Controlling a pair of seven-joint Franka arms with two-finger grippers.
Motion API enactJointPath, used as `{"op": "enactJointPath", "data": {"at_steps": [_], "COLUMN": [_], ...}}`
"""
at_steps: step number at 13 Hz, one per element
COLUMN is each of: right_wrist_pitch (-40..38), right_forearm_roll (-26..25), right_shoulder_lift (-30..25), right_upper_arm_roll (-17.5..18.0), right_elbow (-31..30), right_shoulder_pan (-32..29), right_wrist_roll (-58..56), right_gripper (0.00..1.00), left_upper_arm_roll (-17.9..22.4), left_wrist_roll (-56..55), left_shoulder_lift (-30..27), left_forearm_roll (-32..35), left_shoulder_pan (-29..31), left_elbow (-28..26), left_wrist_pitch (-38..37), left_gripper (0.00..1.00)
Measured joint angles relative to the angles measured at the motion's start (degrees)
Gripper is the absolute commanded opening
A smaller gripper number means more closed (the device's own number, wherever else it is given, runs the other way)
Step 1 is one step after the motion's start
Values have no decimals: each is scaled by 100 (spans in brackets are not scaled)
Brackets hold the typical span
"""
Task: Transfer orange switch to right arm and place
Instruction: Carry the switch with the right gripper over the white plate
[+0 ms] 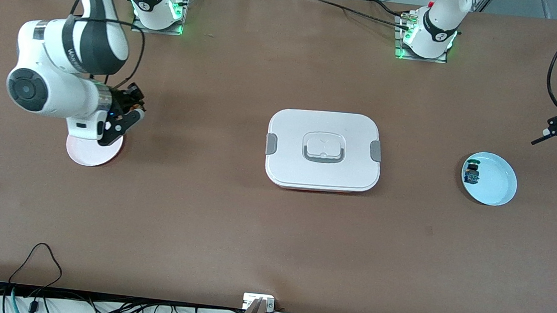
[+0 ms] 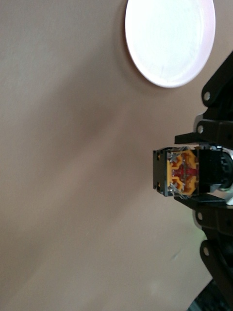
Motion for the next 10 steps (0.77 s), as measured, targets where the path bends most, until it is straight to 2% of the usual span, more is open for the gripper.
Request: {"op": "enactJointPath", "data": {"at_steps": [3,7,10], "right_wrist_pitch": [687,1570,2379], "right_forearm_roll": [-503,-1251,-1321], "right_shoulder_lift": [0,1,86], "right_upper_arm_roll": [-10,-8,-9], "right_elbow": [-425,-865,-1155], "right_shoulder_pan": [-433,-541,-850], "right_wrist_roll": [-1165,-2435,-3511], "right_gripper": [5,5,5], "left_upper_arm_roll": [-10,-10,-11], "left_wrist_roll": [-1748,-4149,-5487], "left_shoulder_lift": [-64,-72,-76], "left_forearm_roll": [1063,1183,1463], "left_shoulder_pan": [-408,-489,-655], "left_elbow": [213,244,247], "left_wrist_pitch": [65,-263,-464], "left_gripper": [100,100,100]}}
